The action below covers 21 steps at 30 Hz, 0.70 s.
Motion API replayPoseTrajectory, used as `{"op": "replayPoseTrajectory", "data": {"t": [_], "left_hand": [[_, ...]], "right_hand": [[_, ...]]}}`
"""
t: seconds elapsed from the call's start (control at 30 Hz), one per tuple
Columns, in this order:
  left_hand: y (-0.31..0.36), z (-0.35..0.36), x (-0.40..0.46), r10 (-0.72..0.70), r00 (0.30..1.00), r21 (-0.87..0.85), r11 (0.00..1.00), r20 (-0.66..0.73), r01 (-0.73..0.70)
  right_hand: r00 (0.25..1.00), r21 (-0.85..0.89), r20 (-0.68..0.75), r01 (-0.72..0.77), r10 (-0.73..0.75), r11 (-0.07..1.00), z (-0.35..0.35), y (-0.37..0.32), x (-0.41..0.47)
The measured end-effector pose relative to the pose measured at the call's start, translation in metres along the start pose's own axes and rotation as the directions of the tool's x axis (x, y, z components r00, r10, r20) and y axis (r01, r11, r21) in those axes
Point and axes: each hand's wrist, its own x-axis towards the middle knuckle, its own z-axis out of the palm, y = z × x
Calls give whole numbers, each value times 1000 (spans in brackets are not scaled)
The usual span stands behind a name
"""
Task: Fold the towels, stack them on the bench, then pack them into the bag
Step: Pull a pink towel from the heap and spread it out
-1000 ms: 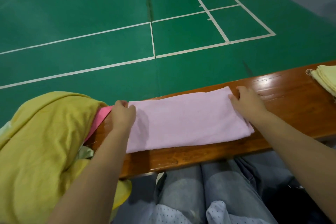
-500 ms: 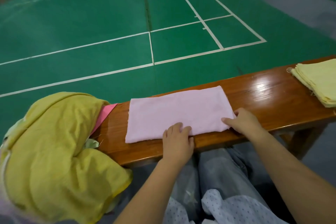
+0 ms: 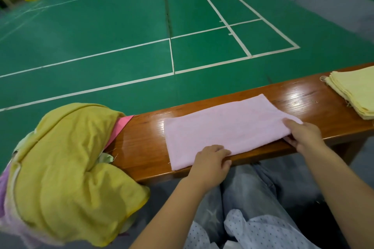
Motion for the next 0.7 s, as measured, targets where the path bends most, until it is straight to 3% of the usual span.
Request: {"op": "replayPoseTrajectory", "data": {"t": [0.13, 0.2, 0.23, 0.3, 0.37, 0.43, 0.53, 0.6, 0.7], "left_hand": [[-5, 1, -3, 22, 1000, -47, 999, 17, -21], [-9, -5, -8, -20, 1000, -265, 964, -5, 18], [-10, -11, -10, -110, 994, -463, 882, -15, 90], [-16, -27, -14, -335, 942, -828, 528, 0, 188], [-30, -45, -13, -494, 868, -971, 177, 55, 162], [-47, -61, -14, -567, 813, -990, -29, 130, 138], [-66, -71, -19, -598, 768, -972, -101, 228, 210], [-72, -72, -24, -609, 750, -965, -118, 257, 234], [-78, -72, -29, -618, 736, -960, -135, 276, 246]], "right_hand": [[1000, -10, 17, 17, -17, 1000, 4, 4, -6], [995, -90, 47, 88, -84, 992, 13, 7, -13], [989, -164, 62, 146, -137, 976, 18, 6, -18], [958, -283, 113, 285, -263, 916, 34, 4, -32], [885, -312, 222, 463, -410, 830, 55, -1, -51], [761, -317, 357, 644, -542, 696, 80, -4, -78], [555, -331, 600, 828, -577, 453, 122, 15, -117], [449, -363, 769, 892, -455, 268, 146, 43, -133], [406, -439, 887, 889, -217, -128, 162, 88, -137]]}}
